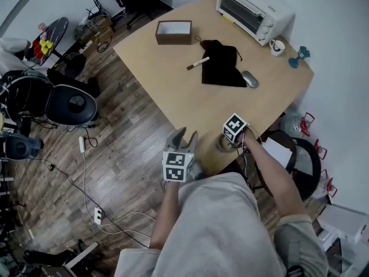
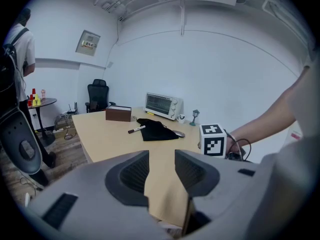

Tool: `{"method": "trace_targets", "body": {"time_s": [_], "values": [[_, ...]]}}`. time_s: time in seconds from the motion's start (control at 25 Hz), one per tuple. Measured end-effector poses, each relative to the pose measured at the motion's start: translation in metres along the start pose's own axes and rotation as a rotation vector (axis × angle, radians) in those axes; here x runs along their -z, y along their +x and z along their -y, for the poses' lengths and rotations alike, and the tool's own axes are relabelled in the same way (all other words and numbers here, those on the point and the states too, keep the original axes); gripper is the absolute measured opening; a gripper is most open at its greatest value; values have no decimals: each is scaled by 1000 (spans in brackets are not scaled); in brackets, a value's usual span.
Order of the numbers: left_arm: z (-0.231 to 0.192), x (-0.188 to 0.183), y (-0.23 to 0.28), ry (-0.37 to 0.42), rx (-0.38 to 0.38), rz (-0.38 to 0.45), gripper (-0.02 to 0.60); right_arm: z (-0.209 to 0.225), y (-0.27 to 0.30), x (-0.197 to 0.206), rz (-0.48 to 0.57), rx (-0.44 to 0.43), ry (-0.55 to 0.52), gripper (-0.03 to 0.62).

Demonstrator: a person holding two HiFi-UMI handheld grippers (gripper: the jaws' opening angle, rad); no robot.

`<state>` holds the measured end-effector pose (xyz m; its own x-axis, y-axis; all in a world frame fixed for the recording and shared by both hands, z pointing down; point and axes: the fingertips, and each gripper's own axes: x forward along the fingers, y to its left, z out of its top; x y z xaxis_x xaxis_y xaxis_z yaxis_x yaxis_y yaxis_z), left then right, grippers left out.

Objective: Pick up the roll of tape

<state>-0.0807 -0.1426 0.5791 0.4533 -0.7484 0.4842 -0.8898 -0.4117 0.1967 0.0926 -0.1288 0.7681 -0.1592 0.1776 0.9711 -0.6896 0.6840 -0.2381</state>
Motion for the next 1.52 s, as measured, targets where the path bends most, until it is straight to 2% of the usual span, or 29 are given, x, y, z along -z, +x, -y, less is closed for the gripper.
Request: {"method": "trace_targets", "body": {"time_s": [0.6,1.16,1.52], "values": [[-1,3,-1,4,-18,0,137,-7,-13,-15,59,-16,-17,48],[-8,2,-2,3,-62,16,17,-11,-21,-27,121,-22,-37,49],[-8,-4,-3,-6,-58,20,6,-15,-40,-36,181,-23,-55,49]]}}
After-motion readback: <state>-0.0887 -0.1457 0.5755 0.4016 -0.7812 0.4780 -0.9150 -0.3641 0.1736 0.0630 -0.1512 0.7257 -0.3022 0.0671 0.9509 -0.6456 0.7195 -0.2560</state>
